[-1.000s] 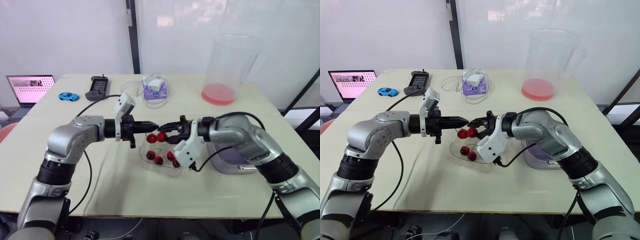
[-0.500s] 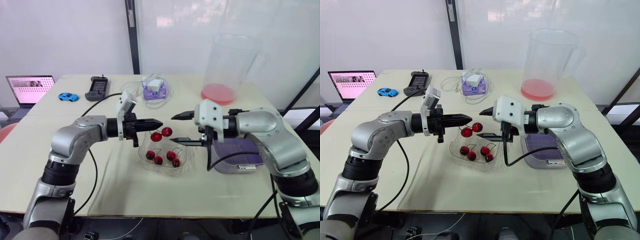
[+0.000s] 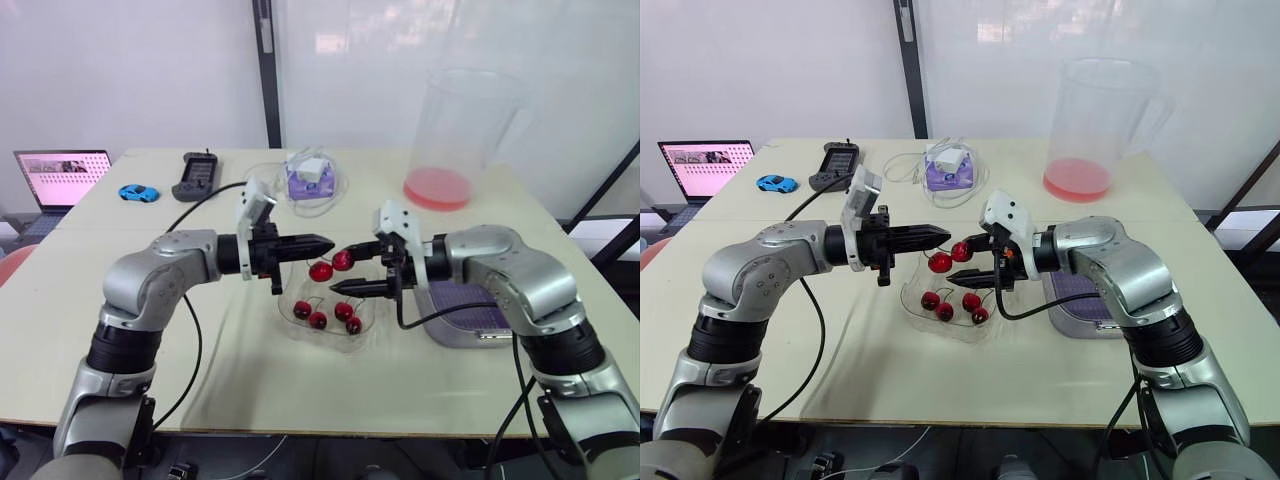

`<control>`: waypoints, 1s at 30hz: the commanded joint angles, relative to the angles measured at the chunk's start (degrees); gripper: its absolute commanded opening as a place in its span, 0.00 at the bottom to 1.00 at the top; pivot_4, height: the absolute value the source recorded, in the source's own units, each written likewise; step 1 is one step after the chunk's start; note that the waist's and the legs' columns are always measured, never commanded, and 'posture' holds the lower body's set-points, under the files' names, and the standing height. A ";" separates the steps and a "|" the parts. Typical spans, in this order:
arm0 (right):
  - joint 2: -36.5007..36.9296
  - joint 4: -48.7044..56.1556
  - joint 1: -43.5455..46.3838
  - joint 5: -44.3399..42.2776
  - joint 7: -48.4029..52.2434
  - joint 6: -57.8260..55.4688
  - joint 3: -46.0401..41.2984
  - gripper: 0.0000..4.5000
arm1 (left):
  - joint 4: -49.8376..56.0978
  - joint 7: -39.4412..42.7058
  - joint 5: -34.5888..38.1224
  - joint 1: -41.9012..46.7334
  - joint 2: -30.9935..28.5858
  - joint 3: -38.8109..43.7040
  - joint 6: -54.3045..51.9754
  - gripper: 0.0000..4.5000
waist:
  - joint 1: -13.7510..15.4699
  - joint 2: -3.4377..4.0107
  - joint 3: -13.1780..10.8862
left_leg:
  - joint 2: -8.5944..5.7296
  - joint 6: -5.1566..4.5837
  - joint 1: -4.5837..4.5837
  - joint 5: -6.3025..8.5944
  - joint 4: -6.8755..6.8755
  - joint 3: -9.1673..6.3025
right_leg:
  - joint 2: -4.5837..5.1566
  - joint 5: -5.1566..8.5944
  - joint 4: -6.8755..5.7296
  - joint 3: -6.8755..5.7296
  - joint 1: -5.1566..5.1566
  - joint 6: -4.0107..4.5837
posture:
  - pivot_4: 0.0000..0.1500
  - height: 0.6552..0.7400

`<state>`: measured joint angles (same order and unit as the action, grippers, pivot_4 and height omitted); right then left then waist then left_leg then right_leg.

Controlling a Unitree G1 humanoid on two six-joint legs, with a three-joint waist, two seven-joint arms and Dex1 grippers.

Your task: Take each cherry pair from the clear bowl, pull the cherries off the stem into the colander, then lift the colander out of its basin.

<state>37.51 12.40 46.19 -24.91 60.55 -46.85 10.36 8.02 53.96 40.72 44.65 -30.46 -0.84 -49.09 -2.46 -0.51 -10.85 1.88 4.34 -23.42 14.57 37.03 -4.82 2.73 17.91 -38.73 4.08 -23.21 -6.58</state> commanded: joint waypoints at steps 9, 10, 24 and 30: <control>-0.61 -0.03 1.62 -1.14 -0.57 1.93 -1.95 0.22 | 1.29 0.08 1.12 0.97 -0.96 1.81 0.03 0.00 | -0.01 0.00 0.00 | 0.00 0.00 0.00 0.00 0.00 0.00 | -0.01 0.00 0.00 0.00 0.00 0.00 | 1.00 0.92; -0.53 -0.06 1.62 -1.18 -0.55 1.95 -2.00 0.22 | 1.22 0.15 1.06 0.94 -1.00 1.79 0.15 0.00 | -0.01 0.00 0.00 | 0.00 0.00 0.00 0.00 0.00 0.00 | -0.01 0.00 0.00 0.00 0.00 0.00 | 1.00 0.92; 5.28 -0.19 -2.51 0.81 1.97 2.04 -0.13 0.22 | 0.13 1.19 0.43 0.82 -1.12 2.14 1.62 0.00 | 0.09 0.00 0.00 | 0.00 0.00 0.00 0.00 0.00 0.00 | 0.00 0.00 0.01 0.00 0.00 0.00 | 1.00 0.92; 6.61 2.89 -3.53 -0.61 0.64 -0.19 -1.64 0.22 | -1.36 1.64 -0.63 0.28 -1.09 1.82 3.55 0.00 | -0.14 0.01 0.00 | 0.00 -0.01 0.00 0.00 -0.02 0.00 | -0.02 0.00 0.02 0.01 -0.01 0.00 | 1.00 0.92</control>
<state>43.80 12.84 41.67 -24.62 61.75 -46.86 10.67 6.03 55.12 40.05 44.63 -31.22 -0.23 -46.80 -2.60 -0.51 -10.85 1.89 4.33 -23.42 14.57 37.01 -4.82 2.68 17.91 -38.71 4.09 -23.22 -6.58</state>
